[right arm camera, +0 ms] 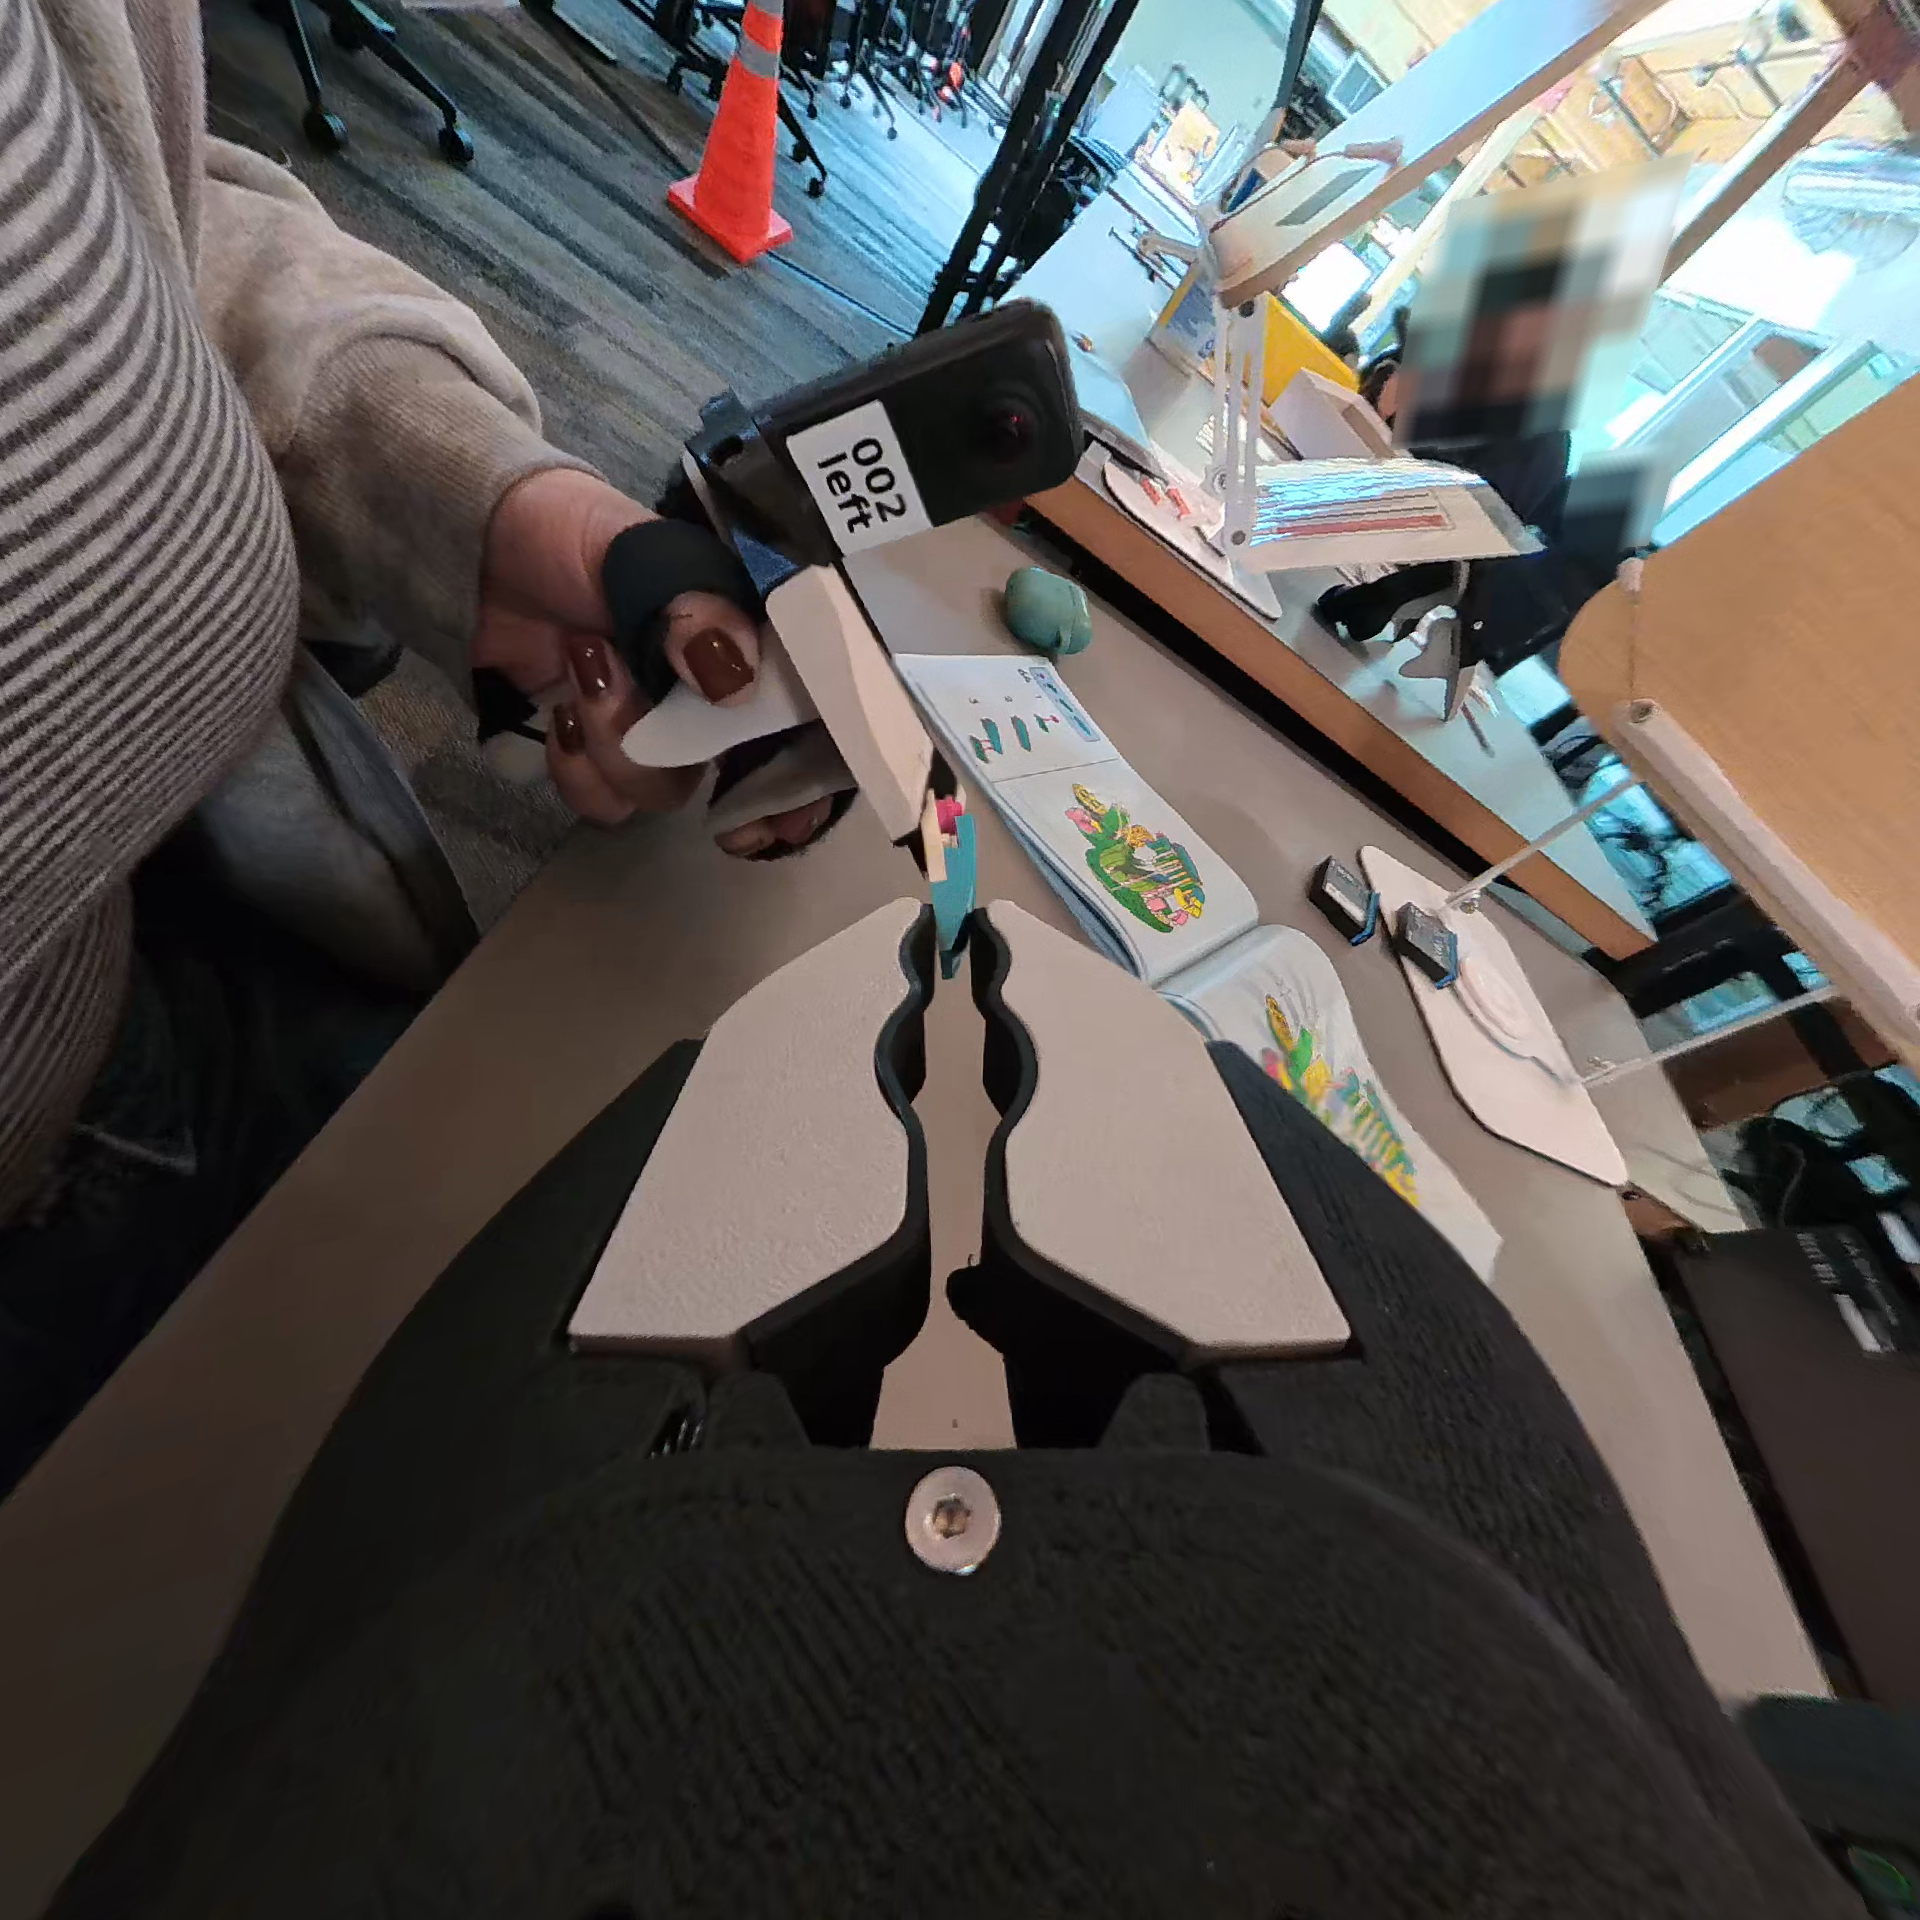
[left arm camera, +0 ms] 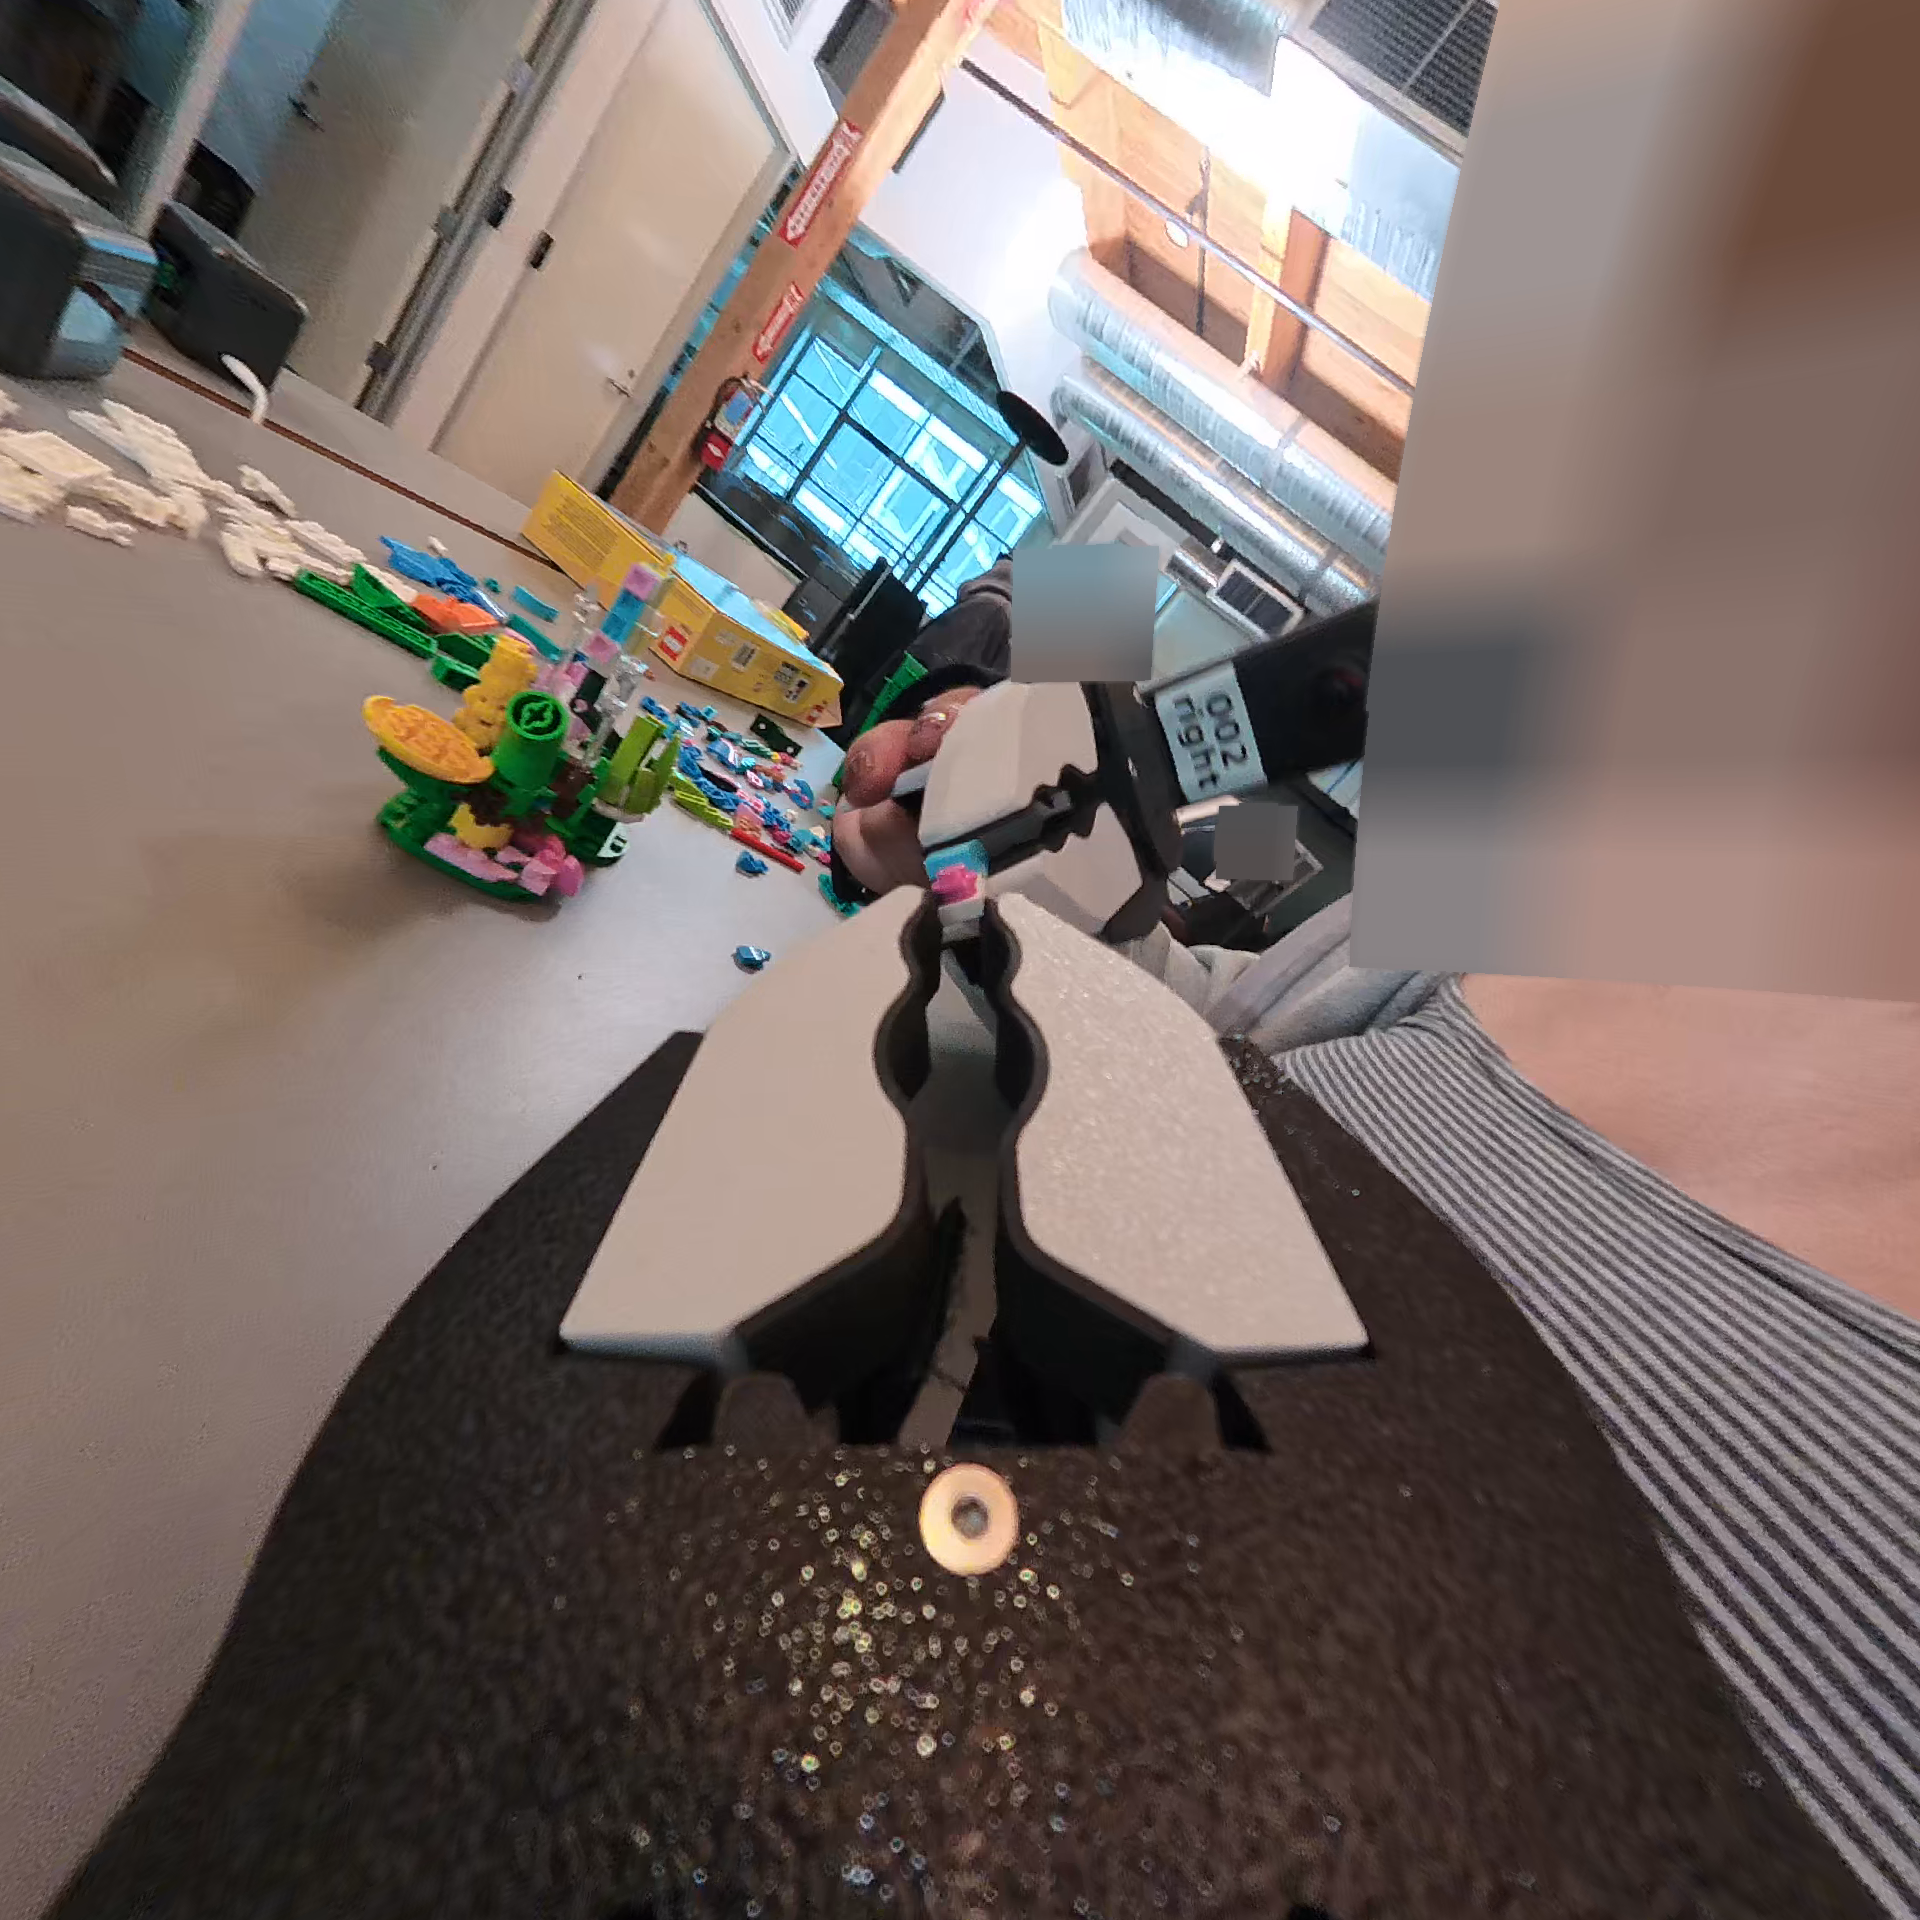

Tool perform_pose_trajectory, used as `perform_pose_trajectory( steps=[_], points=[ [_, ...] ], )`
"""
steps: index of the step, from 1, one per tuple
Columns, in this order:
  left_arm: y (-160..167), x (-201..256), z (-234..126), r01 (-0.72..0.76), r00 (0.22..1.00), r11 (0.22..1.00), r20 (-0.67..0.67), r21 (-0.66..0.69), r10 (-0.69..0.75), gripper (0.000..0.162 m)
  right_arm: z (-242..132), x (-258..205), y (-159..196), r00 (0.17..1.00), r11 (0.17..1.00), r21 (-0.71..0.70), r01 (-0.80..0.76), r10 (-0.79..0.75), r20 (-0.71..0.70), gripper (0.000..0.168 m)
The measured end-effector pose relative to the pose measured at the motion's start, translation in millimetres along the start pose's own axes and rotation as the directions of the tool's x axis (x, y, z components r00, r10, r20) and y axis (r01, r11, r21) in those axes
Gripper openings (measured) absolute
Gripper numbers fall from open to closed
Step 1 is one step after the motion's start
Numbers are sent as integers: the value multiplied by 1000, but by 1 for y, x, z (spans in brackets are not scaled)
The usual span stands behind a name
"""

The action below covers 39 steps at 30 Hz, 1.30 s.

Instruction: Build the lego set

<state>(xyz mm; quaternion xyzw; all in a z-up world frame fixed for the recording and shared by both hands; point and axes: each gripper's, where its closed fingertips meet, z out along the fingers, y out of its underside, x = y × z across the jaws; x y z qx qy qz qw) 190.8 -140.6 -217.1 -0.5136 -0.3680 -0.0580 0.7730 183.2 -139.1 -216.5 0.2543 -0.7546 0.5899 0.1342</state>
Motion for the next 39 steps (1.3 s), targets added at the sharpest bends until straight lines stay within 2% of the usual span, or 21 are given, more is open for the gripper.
perform_pose_trajectory(
  steps=[1, 3, 5, 7, 10, 14, 18, 21, 23, 26, 31, 34, 39],
  points=[
    [0, 0, 1, -18, 1000, 1000, 3, -8, 18, 7, -1, -1, 0, 999, 999, 5, -32, 32, 18, 4],
    [4, -5, 2, -125, 989, 990, 70, -67, 129, 36, -3, -2, -1, 993, 994, 17, -107, 106, 60, 5],
    [11, -11, 2, -347, 914, 917, 150, -195, 377, 49, -6, -4, -1, 975, 981, 20, -192, 188, 120, 5],
    [11, -6, 3, -553, 787, 789, 143, -267, 600, 48, -9, -7, -2, 951, 965, 27, -261, 252, 178, 4],
    [11, 2, 7, -678, 679, 669, 89, -305, 729, 39, -11, -11, -2, 919, 945, 25, -327, 311, 243, 5],
    [16, 7, 9, -703, 665, 637, 25, -317, 746, 30, -10, -15, 0, 908, 942, 11, -335, 320, 270, 5],
    [14, 4, 10, -728, 627, 603, 40, -327, 778, 10, -10, -18, 0, 907, 945, 5, -327, 312, 282, 5],
    [11, -2, 8, -729, 604, 584, 68, -357, 794, 9, -7, -13, 4, 918, 945, -5, -328, 320, 235, 5],
    [6, -11, 1, -739, 560, 551, 102, -388, 822, 9, -8, -9, 24, 911, 929, -106, -355, 369, 186, 5],
    [2, -20, -10, -750, 507, 501, 111, -431, 855, 9, -9, -21, 63, 869, 861, -325, -390, 461, 178, 18],
    [6, -32, -17, -767, 426, 399, 67, -503, 902, 9, -2, -31, 93, 860, 803, -466, -371, 486, 153, 18],
    [9, -35, -18, -766, 432, 395, 50, -506, 901, 9, 3, -32, 102, 850, 777, -505, -376, 506, 146, 18],
    [10, -38, -20, -742, 493, 447, 46, -499, 869, 9, 7, -32, 107, 838, 750, -547, -371, 525, 152, 9]
  ],
)
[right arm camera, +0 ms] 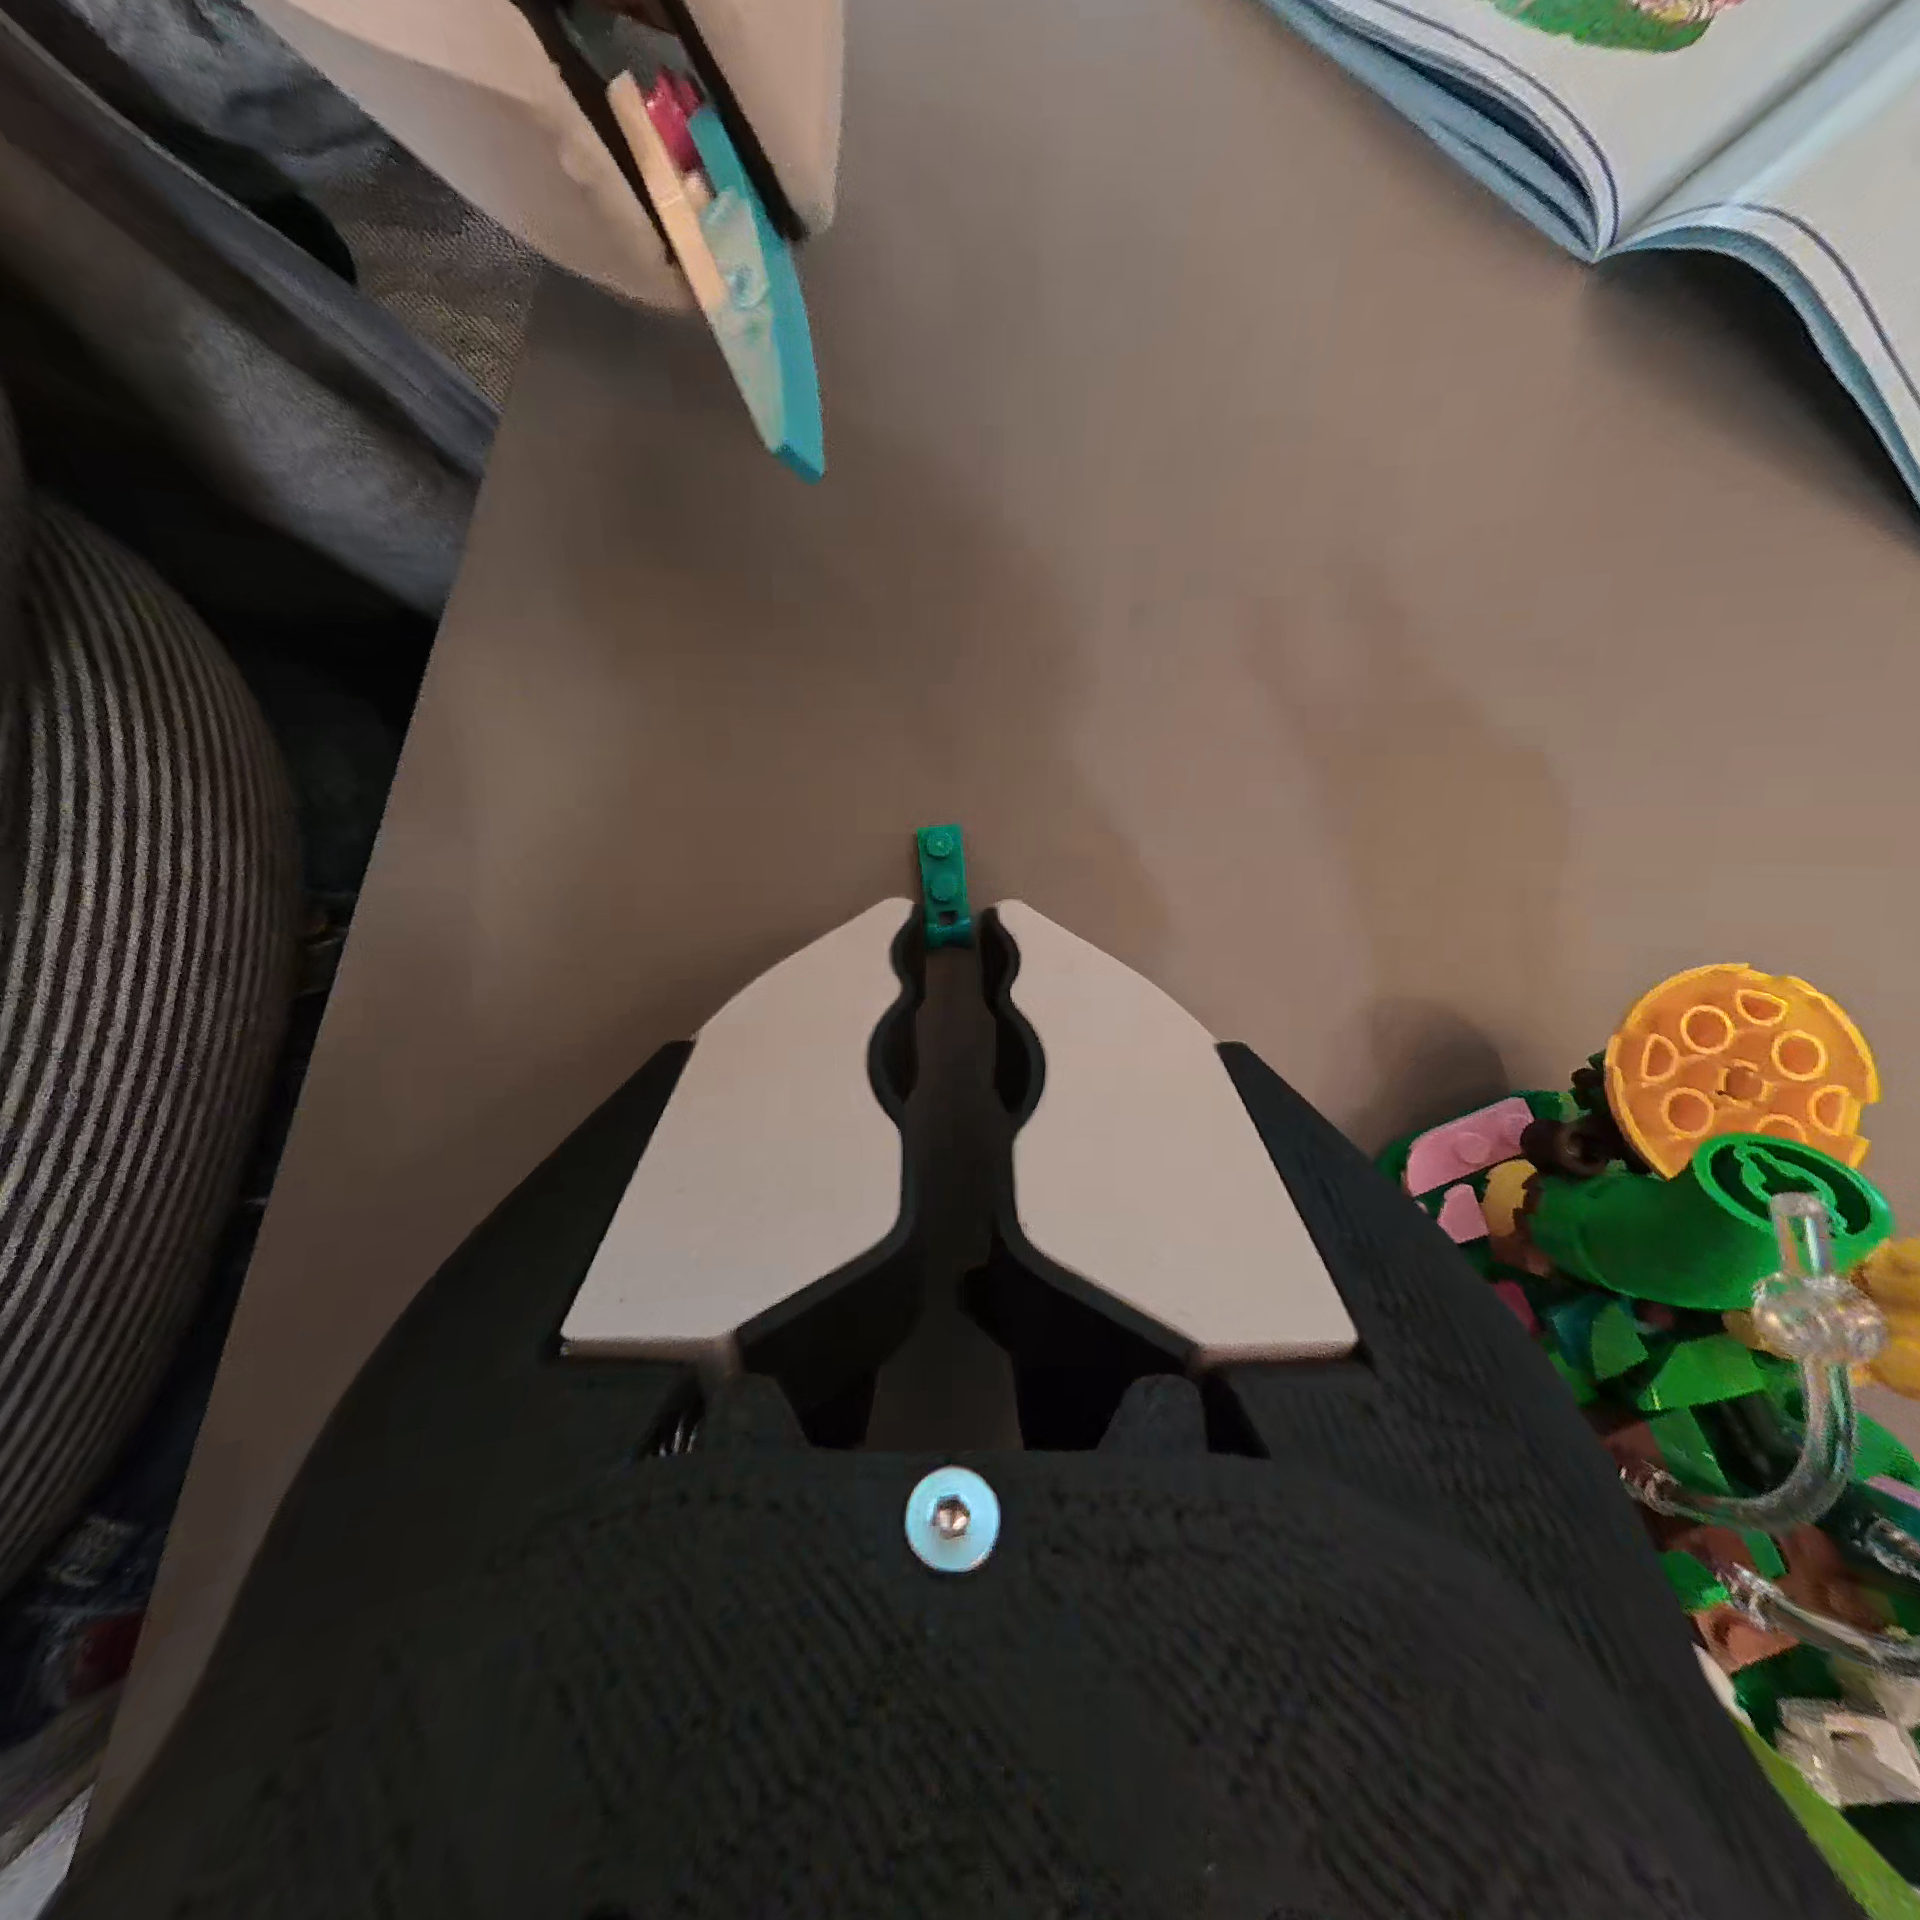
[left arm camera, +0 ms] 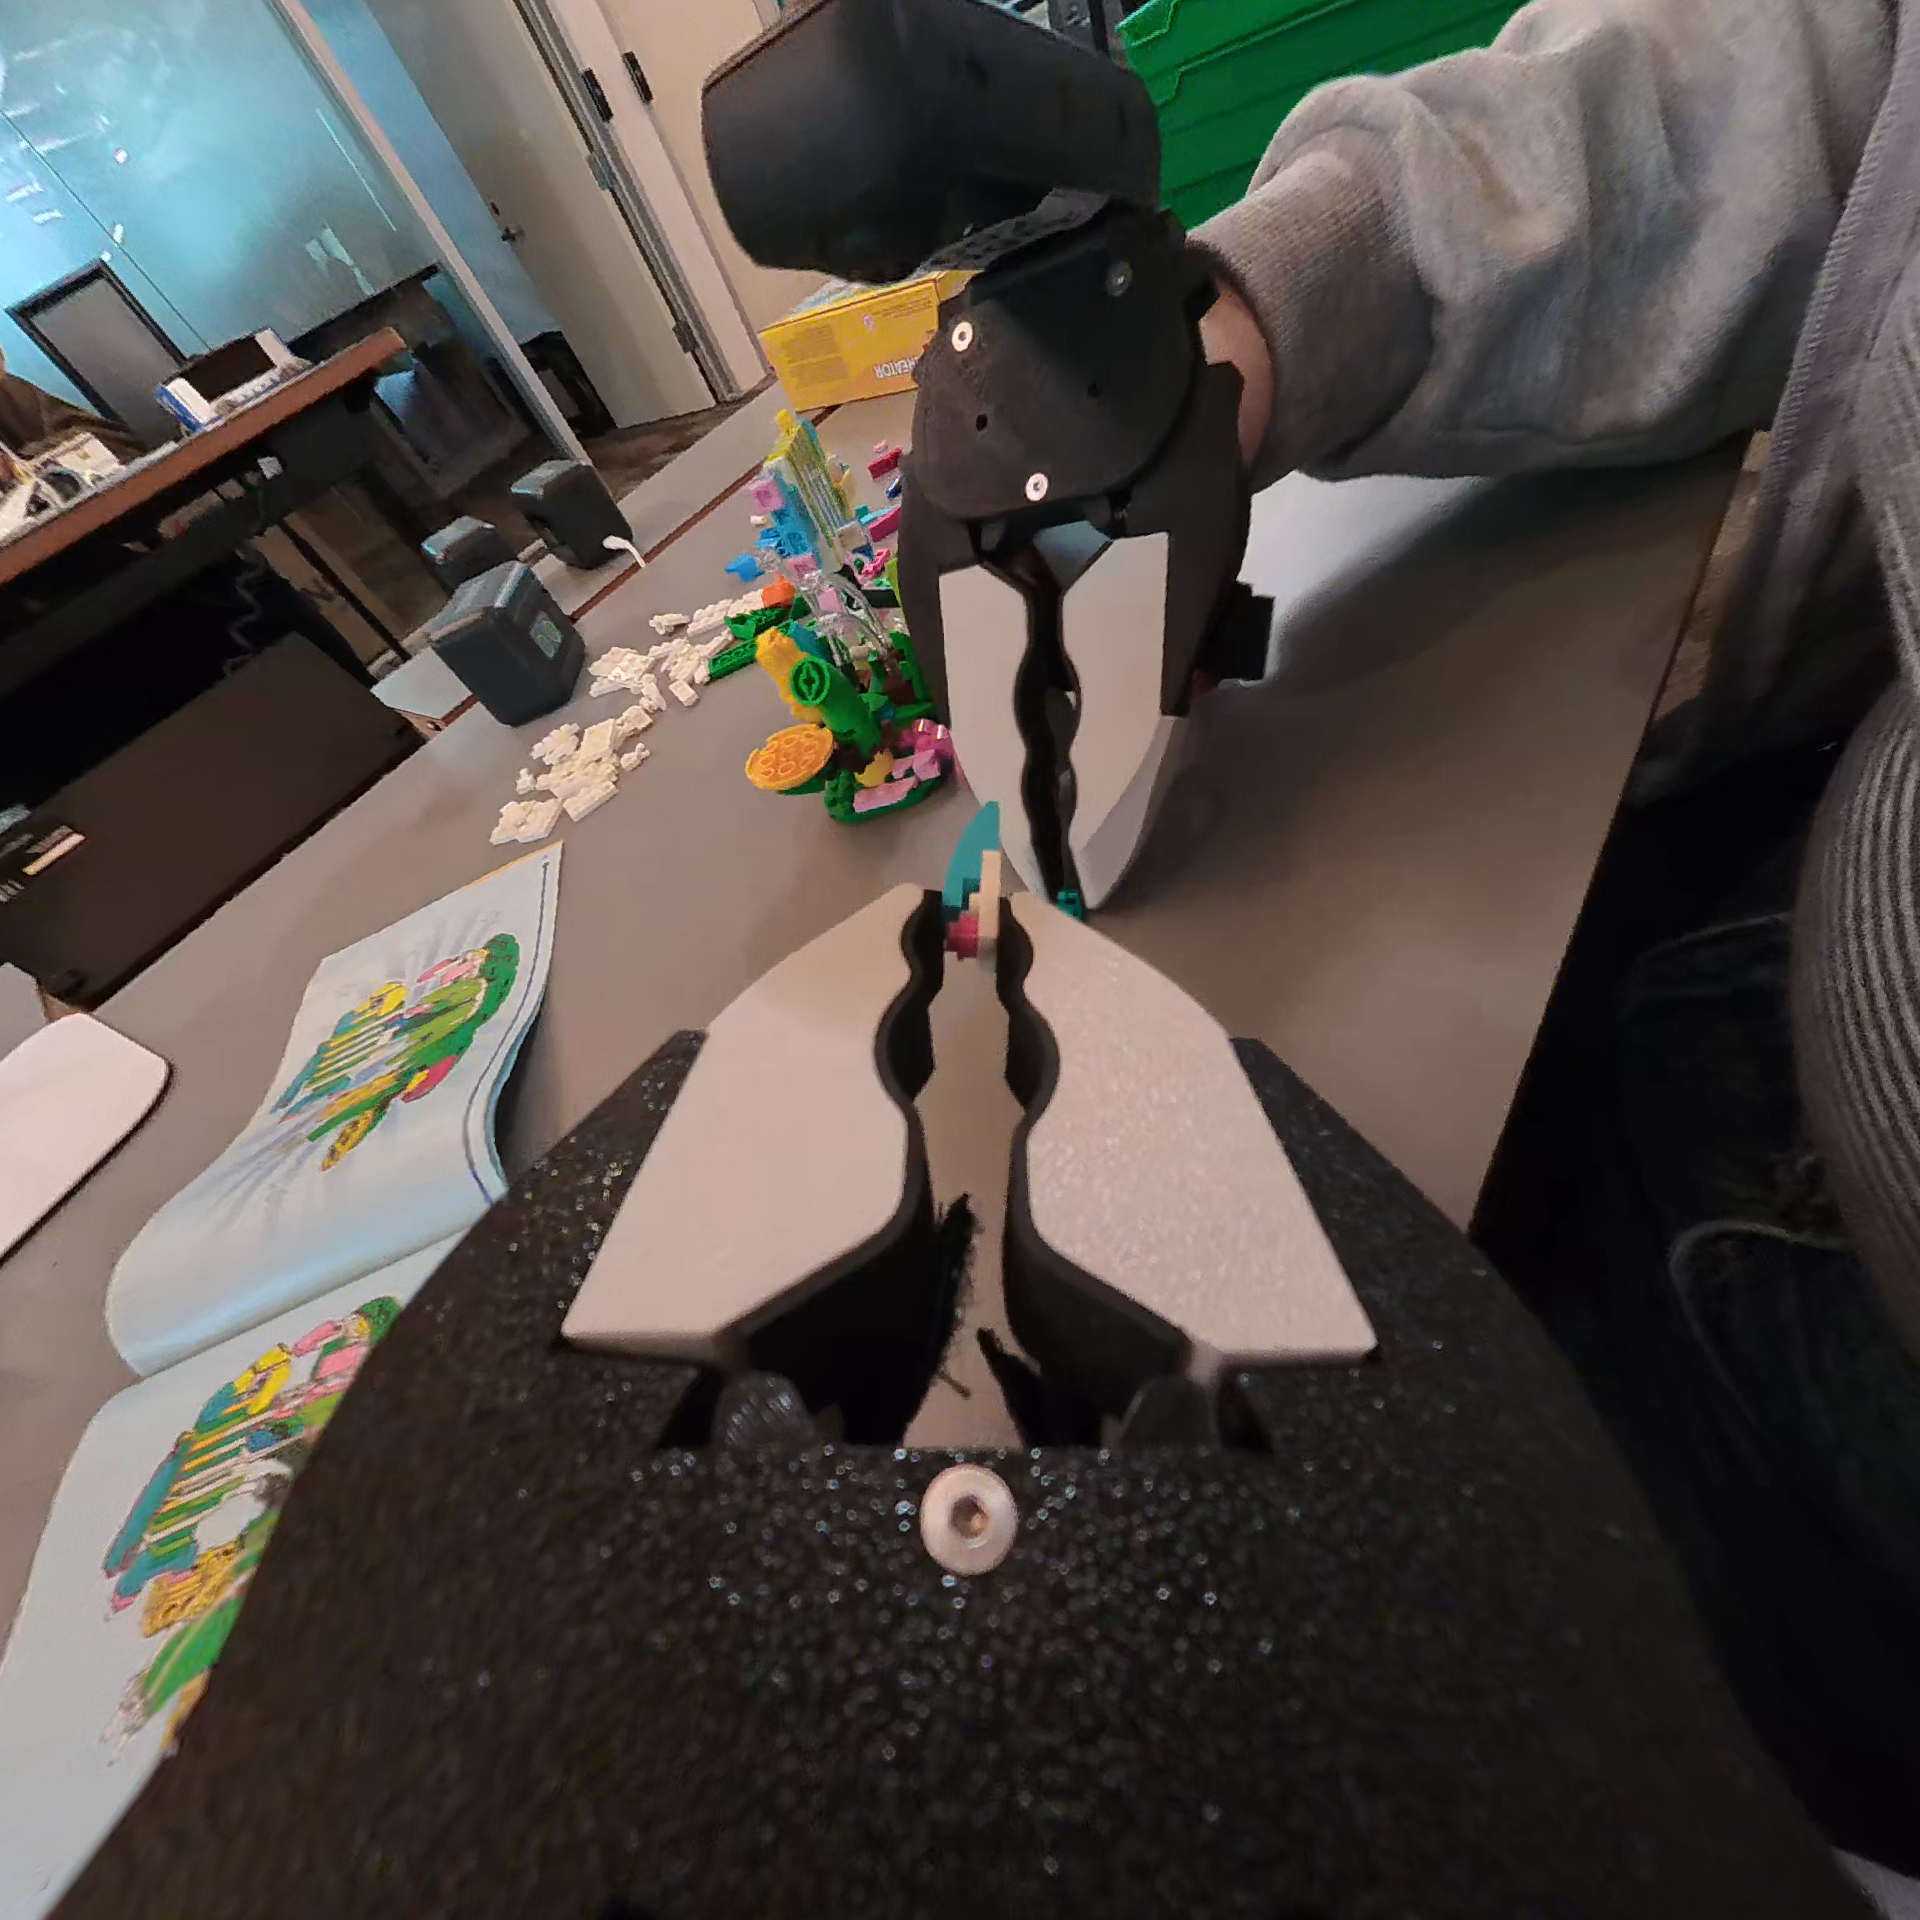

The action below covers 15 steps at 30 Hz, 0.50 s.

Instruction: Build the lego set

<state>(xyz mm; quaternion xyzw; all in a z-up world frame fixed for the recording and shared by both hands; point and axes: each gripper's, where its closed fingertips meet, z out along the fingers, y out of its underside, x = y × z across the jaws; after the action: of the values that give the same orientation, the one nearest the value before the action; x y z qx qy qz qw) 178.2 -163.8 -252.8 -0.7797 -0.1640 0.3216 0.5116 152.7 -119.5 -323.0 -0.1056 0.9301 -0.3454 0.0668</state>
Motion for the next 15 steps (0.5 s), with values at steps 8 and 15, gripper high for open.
perform_pose_trajectory(
  steps=[8, 15],
  points=[
    [13, 3, 6, 291, 948, 950, -97, -116, -302, 9, -6, -9, 0, 983, 986, -26, -165, 166, 73, 6],
    [19, 7, 15, 383, 904, 907, -131, -177, -407, 9, -18, -7, -25, 997, 992, 125, 29, -20, -77, 15]
  ],
)
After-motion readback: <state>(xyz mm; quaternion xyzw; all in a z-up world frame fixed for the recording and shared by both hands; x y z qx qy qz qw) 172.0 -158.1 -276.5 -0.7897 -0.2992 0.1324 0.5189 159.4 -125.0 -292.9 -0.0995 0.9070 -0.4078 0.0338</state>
